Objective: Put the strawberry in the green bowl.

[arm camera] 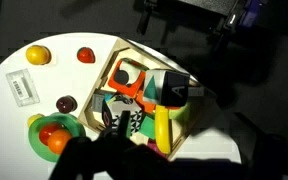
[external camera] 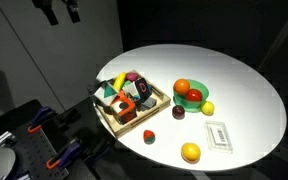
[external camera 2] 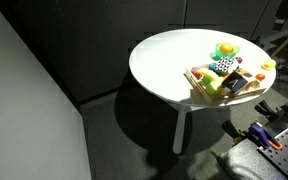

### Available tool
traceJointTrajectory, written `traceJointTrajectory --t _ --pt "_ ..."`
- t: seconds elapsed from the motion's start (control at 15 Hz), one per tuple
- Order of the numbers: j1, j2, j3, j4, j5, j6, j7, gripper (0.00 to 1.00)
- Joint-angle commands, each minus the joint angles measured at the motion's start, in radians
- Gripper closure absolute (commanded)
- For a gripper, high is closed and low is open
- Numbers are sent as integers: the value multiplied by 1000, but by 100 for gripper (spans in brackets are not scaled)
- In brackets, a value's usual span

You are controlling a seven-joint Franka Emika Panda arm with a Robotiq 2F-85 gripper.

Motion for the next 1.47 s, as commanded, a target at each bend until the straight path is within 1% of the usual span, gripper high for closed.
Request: traceJointTrajectory --t 0.0,0.33,0.47,0.73,1.0,1.13,1.4 --pt "12 1 -10 2 -6 -3 6 0" --pt "12 1 -10 2 -6 -3 6 0" --pt "9 7 -20 13 -1 -8 -2 0" --pt "1 13 -63 35 12 2 -27 0" --pt "-2 26 -121 68 42 9 -62 0" --pt "-4 34 -149 87 66 14 -80 0" --pt "-8 65 -207 126 149 32 -115 0"
